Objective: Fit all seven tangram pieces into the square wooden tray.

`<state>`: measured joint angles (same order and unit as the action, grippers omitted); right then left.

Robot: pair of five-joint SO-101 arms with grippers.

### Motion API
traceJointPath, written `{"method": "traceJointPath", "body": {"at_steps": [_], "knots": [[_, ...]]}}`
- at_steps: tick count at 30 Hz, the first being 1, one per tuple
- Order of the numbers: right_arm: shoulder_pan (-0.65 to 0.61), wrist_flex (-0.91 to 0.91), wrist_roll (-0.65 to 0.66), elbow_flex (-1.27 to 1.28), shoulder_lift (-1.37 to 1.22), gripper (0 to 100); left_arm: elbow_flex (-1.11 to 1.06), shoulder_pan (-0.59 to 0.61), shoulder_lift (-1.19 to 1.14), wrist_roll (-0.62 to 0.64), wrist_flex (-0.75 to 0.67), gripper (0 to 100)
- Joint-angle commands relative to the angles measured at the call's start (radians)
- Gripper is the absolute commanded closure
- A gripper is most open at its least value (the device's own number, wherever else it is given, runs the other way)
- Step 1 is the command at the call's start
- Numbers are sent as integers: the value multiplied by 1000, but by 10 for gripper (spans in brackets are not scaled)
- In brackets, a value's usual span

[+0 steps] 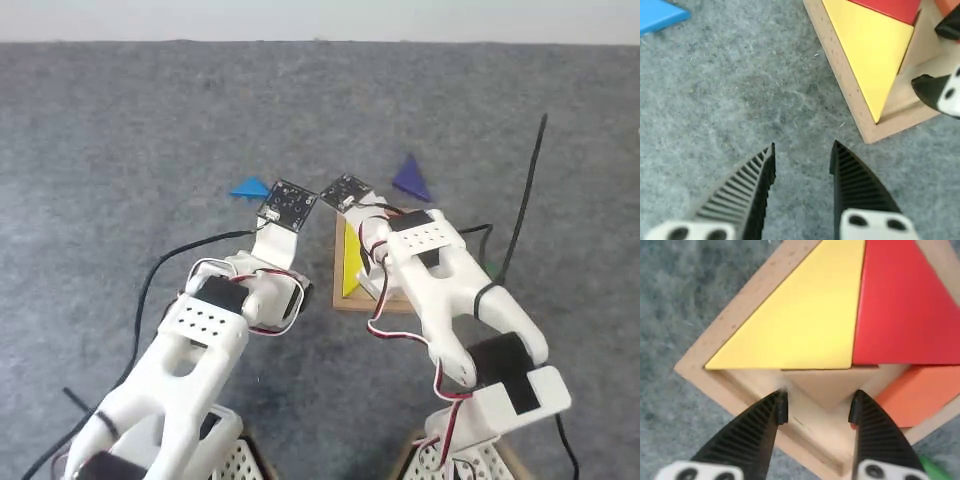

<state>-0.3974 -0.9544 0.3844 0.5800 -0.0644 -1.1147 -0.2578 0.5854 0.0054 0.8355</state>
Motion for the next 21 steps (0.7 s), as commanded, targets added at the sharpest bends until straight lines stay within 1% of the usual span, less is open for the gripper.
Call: {"method": "traceJointPath", "body": {"at_steps": [1,3,4,7,11,18,21], "knots": [[13,61,-60,-48,-8,888,21,-6,2,-6,-12,816],[12,82,-81,-64,-39,982,21,-6,2,-6,-12,816],[10,87,-95,-74,-54,995,21,-6,2,-6,-12,816],[13,81,-144,-110,-81,976,21,-6,2,-6,-12,816],[15,76,-190,-147,-61,991,21,-6,2,-6,-12,816],[15,73,-186,-175,136,990,21,-6,2,-6,-12,816],[27,65,-186,-222,156,990,21,-6,2,-6,-12,816]]}}
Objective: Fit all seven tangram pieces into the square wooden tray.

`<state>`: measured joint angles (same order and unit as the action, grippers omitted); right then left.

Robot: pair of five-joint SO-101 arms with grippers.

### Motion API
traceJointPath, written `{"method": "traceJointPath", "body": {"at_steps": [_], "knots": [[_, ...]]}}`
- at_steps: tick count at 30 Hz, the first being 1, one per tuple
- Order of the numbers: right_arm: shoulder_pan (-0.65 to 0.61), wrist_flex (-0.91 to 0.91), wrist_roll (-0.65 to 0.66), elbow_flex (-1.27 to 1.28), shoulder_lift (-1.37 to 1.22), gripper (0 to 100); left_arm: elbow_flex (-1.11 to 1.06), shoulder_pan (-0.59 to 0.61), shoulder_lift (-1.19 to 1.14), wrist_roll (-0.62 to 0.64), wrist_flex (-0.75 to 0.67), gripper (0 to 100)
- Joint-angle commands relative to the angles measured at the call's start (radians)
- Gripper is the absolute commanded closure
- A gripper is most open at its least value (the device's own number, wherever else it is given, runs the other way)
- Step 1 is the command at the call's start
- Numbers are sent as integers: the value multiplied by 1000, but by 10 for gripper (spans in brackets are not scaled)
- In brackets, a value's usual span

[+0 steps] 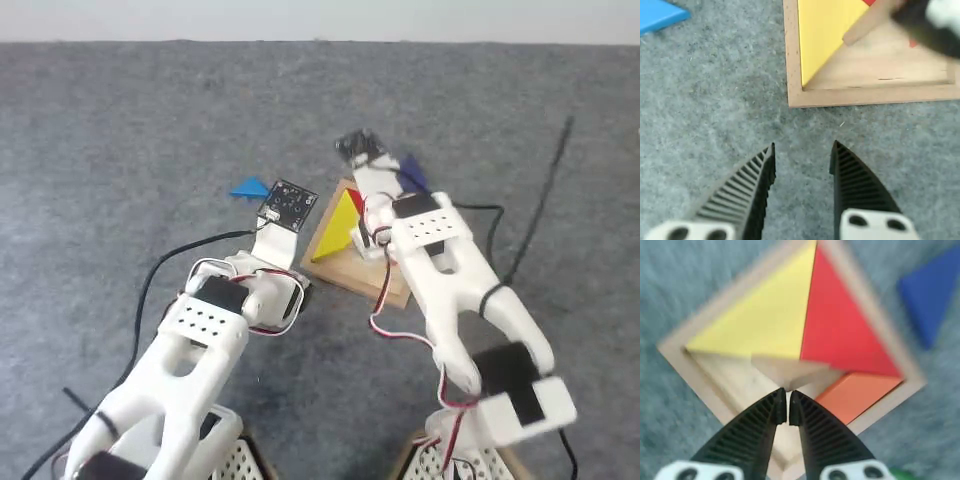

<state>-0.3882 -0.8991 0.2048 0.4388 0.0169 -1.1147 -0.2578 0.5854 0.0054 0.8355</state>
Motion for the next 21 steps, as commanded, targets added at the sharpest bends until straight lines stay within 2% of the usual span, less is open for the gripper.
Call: {"method": "traceJointPath", "body": {"at_steps": [1,6,10,14,21], "knots": [[25,12,-6,-103,65,990,21,-6,2,-6,-12,816],[30,7,-8,-198,-64,989,21,-6,0,-6,-12,816],[22,-65,-6,-199,-143,989,13,-6,0,-8,-14,816],[-35,-116,21,-138,-137,989,13,-6,0,-8,-14,816],[-38,-111,28,-87,-147,989,13,-6,0,-8,-14,816]]}}
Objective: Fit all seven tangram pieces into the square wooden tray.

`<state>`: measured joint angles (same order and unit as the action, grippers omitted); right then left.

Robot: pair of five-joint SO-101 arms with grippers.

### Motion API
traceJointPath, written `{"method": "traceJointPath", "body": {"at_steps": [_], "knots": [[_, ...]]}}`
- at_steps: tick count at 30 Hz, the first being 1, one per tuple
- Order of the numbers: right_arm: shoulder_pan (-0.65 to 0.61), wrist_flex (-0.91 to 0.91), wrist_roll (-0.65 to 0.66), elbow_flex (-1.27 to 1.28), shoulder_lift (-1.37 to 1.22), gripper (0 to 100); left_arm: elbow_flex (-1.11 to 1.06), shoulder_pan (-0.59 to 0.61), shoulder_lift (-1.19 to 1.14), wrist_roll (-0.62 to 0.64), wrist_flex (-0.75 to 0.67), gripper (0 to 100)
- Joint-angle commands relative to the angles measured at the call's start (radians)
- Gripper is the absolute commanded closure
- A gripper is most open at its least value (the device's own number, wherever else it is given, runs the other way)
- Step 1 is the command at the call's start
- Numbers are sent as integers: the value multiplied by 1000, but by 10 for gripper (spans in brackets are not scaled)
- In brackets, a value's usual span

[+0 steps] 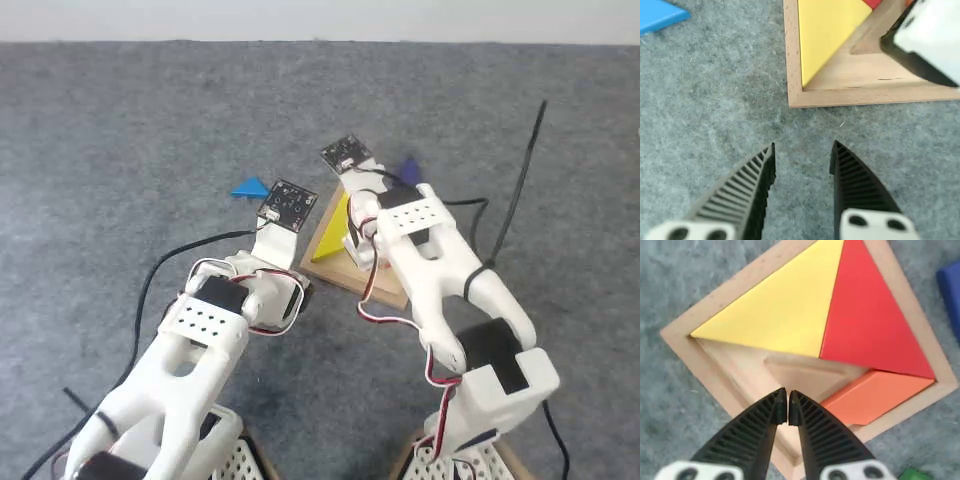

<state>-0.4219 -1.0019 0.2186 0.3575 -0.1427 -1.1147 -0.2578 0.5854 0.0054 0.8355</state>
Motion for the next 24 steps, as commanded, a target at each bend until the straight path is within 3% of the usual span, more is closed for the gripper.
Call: {"method": "traceJointPath", "body": {"at_steps": [1,8,16,24], "knots": [[-5,-8,14,-6,1,989,13,-6,0,-8,-14,816],[-73,-13,8,-14,-62,990,12,-6,0,-8,-14,816],[41,-8,-21,29,122,990,13,-8,0,-8,-14,816],[59,50,-26,57,140,990,15,-8,0,-8,-14,816]]}}
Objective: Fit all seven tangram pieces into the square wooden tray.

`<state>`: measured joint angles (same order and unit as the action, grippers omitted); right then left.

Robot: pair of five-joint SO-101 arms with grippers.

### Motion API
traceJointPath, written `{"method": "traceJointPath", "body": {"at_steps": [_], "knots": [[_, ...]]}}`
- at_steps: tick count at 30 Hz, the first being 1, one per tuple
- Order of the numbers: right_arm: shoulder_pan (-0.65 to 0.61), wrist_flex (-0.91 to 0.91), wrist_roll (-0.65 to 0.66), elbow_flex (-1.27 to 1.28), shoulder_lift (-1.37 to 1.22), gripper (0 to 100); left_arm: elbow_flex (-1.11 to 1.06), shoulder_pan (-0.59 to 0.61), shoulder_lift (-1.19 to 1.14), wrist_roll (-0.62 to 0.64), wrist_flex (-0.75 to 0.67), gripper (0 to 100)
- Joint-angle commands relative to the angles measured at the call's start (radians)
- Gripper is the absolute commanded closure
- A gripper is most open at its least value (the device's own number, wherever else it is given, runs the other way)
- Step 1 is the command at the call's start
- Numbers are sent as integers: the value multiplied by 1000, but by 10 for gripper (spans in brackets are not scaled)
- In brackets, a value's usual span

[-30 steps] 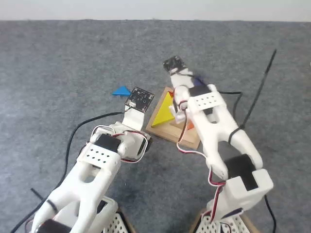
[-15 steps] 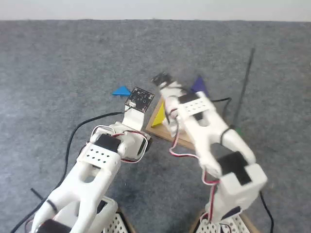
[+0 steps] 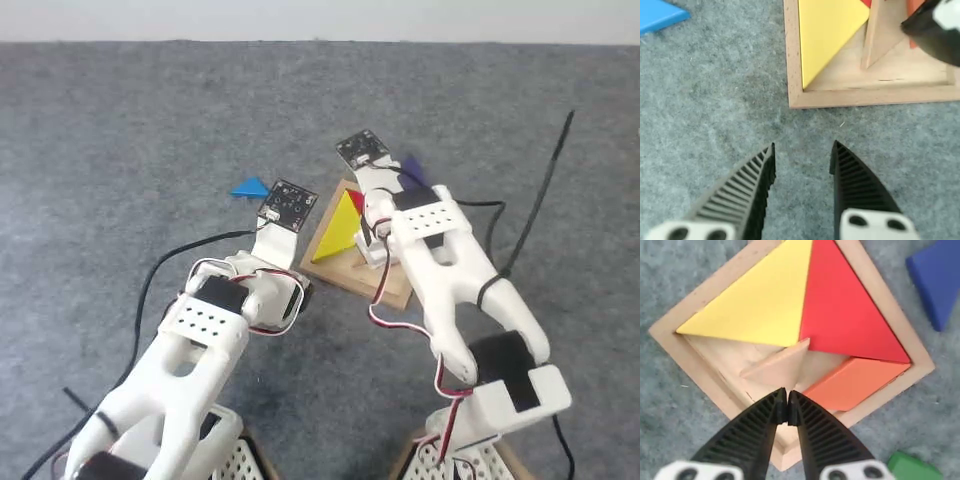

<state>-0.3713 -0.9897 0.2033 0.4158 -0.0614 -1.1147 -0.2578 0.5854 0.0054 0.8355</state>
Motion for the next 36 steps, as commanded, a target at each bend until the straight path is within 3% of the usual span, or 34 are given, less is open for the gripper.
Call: {"method": "traceJointPath", "body": {"at_steps": [1,8,16,25,31,36], "knots": [[5,53,-11,6,58,990,13,-8,0,-8,-14,816],[-2,128,-11,0,-127,990,13,-8,0,-8,-15,816],[-59,28,-9,-97,-203,991,13,-8,0,-8,-17,816],[-93,137,-8,127,-24,991,13,-8,0,-8,-14,816],[-70,140,-15,147,4,990,12,-8,0,-8,-14,816],[-31,139,-133,114,117,990,12,-8,0,-8,-15,816]]}}
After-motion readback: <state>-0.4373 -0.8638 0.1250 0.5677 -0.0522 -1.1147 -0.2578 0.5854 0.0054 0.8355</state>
